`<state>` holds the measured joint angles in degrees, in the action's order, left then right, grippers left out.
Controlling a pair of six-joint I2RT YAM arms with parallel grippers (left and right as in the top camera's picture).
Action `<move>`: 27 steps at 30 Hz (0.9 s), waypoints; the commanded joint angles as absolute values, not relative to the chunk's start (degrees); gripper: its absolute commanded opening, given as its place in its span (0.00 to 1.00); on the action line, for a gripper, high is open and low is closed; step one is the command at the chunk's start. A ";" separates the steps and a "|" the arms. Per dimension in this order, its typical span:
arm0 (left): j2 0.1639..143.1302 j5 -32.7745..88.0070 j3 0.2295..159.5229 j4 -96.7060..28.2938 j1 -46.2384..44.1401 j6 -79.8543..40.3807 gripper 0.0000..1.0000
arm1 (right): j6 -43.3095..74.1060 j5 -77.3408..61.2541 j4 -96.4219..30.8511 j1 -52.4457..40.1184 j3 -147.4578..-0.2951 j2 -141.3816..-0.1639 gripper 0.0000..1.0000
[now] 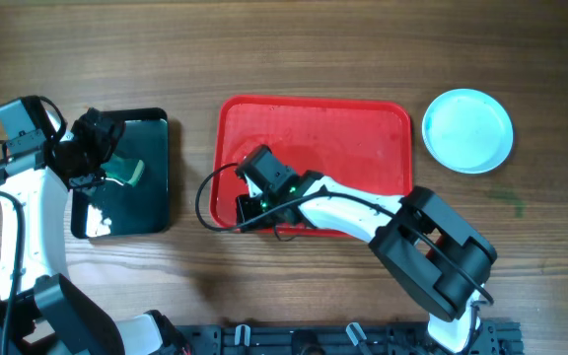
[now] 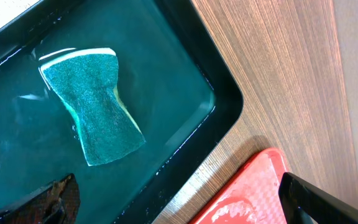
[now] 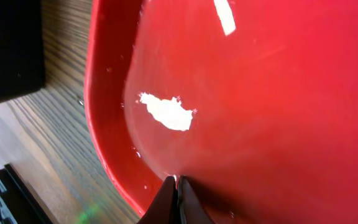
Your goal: Clean dirty plates on tray and stack at the side
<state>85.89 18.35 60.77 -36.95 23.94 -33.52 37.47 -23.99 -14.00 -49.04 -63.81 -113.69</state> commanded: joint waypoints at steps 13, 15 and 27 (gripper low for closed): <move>86.04 19.05 61.08 -36.77 24.12 -33.23 1.00 | 30.92 -27.59 -26.61 -46.17 -70.89 -113.45 0.11; 86.04 19.05 61.08 -36.93 24.12 -33.23 1.00 | 29.10 -20.51 -31.97 -43.77 -74.87 -109.56 0.16; 86.04 19.03 61.08 -37.98 24.12 -33.23 1.00 | 25.69 10.26 -46.85 -17.56 -75.46 -101.58 0.04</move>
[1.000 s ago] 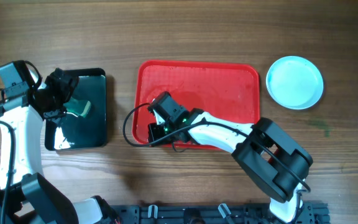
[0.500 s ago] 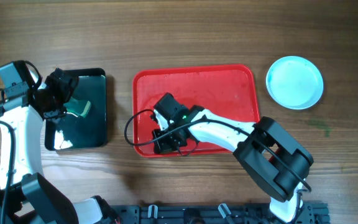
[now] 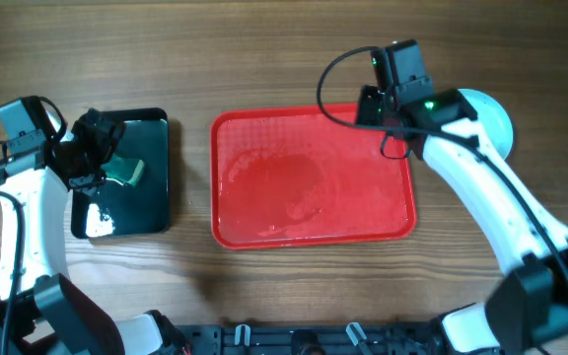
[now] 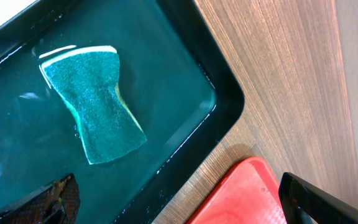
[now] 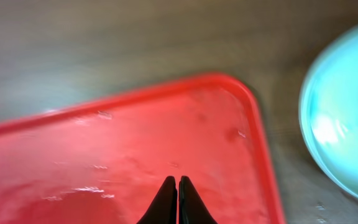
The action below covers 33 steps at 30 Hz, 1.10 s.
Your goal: Clean dirty plates on tray and stack at the side
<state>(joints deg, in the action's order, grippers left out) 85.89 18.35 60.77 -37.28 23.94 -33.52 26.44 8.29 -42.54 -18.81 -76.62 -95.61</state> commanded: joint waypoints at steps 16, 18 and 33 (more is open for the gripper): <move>86.04 19.03 61.08 -37.82 24.12 -33.26 1.00 | 27.03 0.32 -62.35 -17.17 -61.30 -103.18 0.04; 86.04 19.03 61.08 -37.85 24.12 -33.23 1.00 | 27.20 0.32 -61.43 -17.17 -57.98 -103.18 0.04; 86.04 19.00 61.08 -37.80 24.12 -33.23 1.00 | 26.92 -3.07 -61.32 -17.17 -61.56 -88.73 0.34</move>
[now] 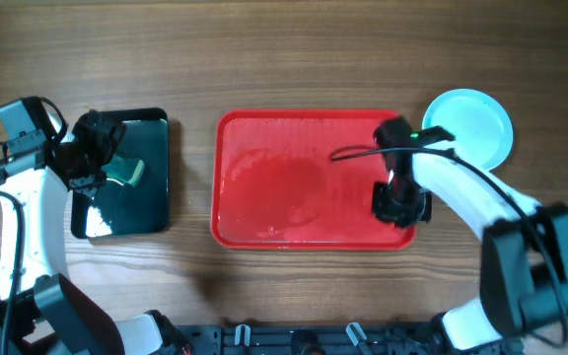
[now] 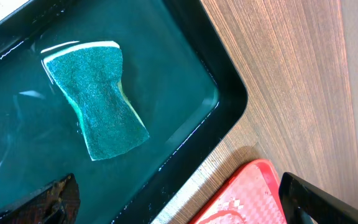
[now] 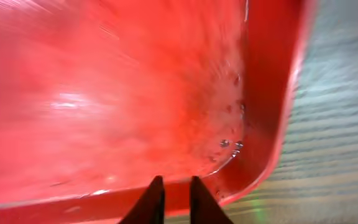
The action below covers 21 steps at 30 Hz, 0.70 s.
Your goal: Clean dirty plates on tray and stack at the side
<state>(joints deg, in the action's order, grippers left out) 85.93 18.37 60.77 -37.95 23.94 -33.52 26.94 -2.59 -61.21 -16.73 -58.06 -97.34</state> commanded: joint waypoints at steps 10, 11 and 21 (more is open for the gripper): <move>86.04 19.00 61.08 -37.80 24.12 -33.23 1.00 | 27.16 0.12 -64.71 -17.17 -61.30 -40.77 1.00; 86.04 19.03 61.08 -37.80 24.12 -33.26 1.00 | 27.16 0.12 -65.12 -17.17 -61.30 -39.38 1.00; 86.04 19.00 61.08 -37.80 24.12 -33.23 1.00 | 23.31 2.04 -62.63 -17.17 -59.22 -38.02 1.00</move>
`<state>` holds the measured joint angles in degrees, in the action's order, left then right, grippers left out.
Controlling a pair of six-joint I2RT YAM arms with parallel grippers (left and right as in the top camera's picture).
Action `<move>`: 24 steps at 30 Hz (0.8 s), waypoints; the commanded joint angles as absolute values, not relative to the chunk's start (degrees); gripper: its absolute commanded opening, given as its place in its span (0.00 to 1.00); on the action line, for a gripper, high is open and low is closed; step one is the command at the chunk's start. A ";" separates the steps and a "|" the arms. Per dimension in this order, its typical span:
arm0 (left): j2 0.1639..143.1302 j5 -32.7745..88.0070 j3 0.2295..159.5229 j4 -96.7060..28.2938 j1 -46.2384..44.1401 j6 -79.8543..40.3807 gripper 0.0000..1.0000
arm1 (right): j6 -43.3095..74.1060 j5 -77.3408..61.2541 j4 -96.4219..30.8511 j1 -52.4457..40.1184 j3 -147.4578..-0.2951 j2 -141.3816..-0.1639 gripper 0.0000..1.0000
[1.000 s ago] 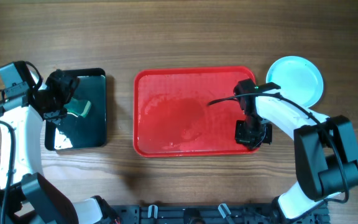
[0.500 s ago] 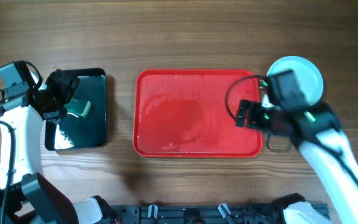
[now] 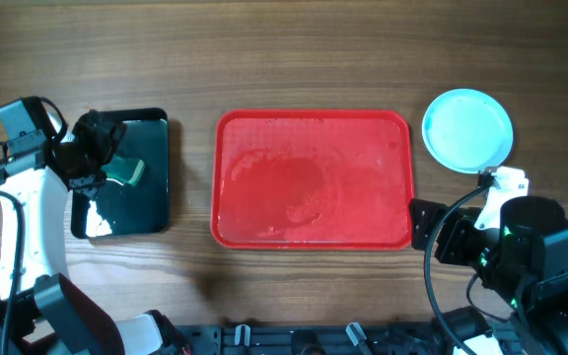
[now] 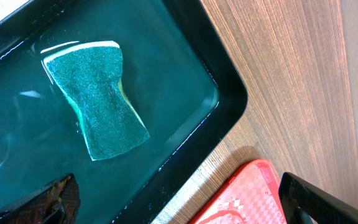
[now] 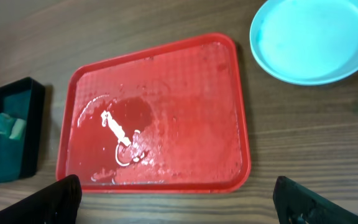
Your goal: Clean dirty plates on tray and stack at the side
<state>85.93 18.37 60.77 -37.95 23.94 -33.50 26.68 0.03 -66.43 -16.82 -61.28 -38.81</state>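
The red tray [image 3: 312, 177] lies mid-table, wet and streaked, with no plate on it; it also shows whole in the right wrist view [image 5: 154, 112]. One light blue plate [image 3: 467, 130] rests on the wood just right of the tray's far corner. My left gripper [image 3: 95, 148] hangs open over the black basin [image 4: 225, 93], where the green sponge [image 4: 95, 99] lies in water, apart from the fingers. My right gripper [image 3: 424, 225] sits off the tray's near right corner, raised, wide open [image 5: 182, 202] and holding nothing.
The black basin [image 3: 156, 177] stands left of the tray with a strip of bare wood between them. The right arm's base and cable [image 3: 506, 256] fill the near right corner. A dark rail [image 3: 314, 340] runs along the front edge.
My right gripper was low over the tray's near right corner with its jaws nearly shut. Now it is off the tray at the near right, raised and wide open. The left arm is unchanged.
My right gripper was shut at the tray's near left corner. Then it was shut over the tray's far right edge beside the plate, and the tray lay slightly nearer. Then it was at the near right corner, and now it is withdrawn and open. The left gripper stayed open over the basin.
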 commanded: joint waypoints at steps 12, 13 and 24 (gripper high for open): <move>86.04 19.03 61.08 -37.80 24.12 -33.26 1.00 | 5.98 -16.19 -4.84 0.43 -8.64 -0.34 1.00; 86.04 19.03 61.08 -37.80 24.12 -33.23 1.00 | 6.00 -16.21 -1.65 0.47 -6.79 -0.21 1.00; 86.04 19.00 61.08 -37.80 24.12 -33.23 1.00 | 6.00 -4.60 -0.08 0.32 -0.32 -0.19 1.00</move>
